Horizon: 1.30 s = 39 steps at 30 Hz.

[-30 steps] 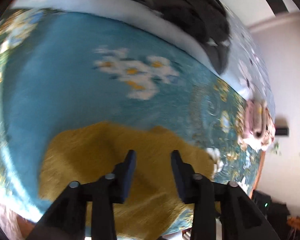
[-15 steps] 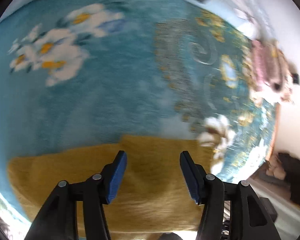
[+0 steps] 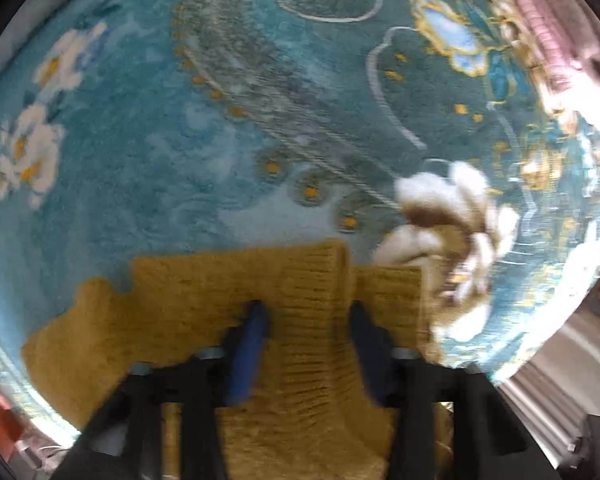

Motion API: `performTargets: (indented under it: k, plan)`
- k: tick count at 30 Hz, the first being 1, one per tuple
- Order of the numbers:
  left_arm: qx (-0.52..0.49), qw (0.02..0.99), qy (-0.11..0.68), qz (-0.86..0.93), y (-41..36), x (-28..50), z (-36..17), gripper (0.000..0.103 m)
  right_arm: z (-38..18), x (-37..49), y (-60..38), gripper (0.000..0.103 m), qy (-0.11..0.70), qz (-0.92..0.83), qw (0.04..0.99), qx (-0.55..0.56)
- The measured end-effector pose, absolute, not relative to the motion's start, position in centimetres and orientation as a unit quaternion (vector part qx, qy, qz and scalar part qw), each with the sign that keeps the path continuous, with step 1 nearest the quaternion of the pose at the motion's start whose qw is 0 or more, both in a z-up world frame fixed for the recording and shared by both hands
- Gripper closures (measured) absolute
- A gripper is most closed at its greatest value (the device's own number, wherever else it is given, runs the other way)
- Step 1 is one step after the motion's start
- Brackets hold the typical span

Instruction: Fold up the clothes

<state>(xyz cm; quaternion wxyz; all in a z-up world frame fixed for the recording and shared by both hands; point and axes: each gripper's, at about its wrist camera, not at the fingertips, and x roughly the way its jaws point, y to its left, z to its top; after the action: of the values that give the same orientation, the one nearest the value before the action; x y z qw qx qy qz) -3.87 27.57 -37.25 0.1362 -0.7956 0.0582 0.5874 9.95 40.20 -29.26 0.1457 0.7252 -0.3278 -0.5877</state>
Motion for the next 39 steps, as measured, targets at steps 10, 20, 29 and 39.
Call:
performTargets:
  k: [10,20,29,39]
  plan:
    - [-0.733,0.104,-0.119,0.661,18.9,-5.9,-29.6,0.093,-25.8,7.6,39.9,0.094,-0.318,-0.632,0.149,0.690]
    - [-0.576,0.020,-0.230,0.784,7.2,-13.0,-18.4,0.093,-16.5,-8.7,32.1,0.094,-0.138,-0.769,0.237,0.578]
    - [-0.551,-0.018,-0.230,0.802,3.3,-23.0,-20.4,0.093,-19.7,-19.7,25.4,0.094,-0.060,-0.775,0.253,0.576]
    - [-0.603,0.009,-0.245,0.759,1.6,-24.4,-26.3,0.050,-26.6,-21.0,27.5,0.054,-0.093,-0.760,0.173,0.619]
